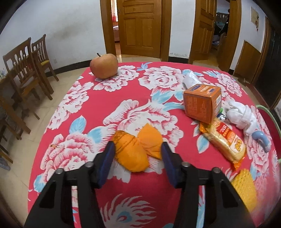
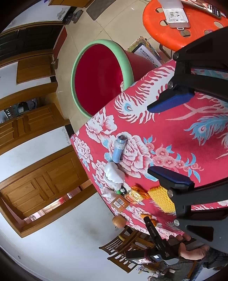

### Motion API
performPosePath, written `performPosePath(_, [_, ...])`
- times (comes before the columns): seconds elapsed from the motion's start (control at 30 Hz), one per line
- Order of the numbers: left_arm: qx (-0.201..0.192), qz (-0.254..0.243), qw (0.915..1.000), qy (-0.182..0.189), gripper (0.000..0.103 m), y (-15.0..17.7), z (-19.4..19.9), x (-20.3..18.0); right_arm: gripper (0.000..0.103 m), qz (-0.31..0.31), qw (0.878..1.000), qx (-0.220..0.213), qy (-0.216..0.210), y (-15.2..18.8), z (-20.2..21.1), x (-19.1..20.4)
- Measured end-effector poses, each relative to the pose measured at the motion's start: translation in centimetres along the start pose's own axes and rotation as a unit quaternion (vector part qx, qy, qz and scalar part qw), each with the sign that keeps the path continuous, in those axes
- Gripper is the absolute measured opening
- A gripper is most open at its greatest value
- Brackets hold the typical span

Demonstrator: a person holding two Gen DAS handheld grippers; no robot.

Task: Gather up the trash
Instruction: 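Grasp the orange cloth with the left tool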

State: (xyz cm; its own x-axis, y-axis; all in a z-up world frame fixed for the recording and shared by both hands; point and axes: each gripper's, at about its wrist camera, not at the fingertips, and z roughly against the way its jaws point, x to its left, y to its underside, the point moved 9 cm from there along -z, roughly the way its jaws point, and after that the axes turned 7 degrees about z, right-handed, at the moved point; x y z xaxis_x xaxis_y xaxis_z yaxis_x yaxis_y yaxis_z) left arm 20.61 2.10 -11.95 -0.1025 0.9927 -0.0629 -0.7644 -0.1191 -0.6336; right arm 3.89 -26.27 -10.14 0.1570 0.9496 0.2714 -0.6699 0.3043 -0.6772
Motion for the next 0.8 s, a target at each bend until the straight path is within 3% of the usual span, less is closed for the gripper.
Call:
performPosePath(0.1, [-0.002, 0.002, 1.0000, -0.004, 0.036, 0.0, 0.0, 0.5, 0.066, 0.003, 1.000, 0.002, -0.002, 0.1, -0.1, 0.3])
performPosePath(0.43, [-0.004, 0.025, 0.9992, 0.030, 0.028, 0.2, 1.7, 1.1, 0.066, 0.010, 1.000, -0.012, -0.004, -0.2, 1.1, 0.9])
performPosePath(0.8, [-0.038, 0.031, 0.9961, 0.073, 0.021, 1.3, 7.7, 1.1, 0.066, 0.030, 0.999, -0.021, -0.018, -0.2, 2.6, 2.9])
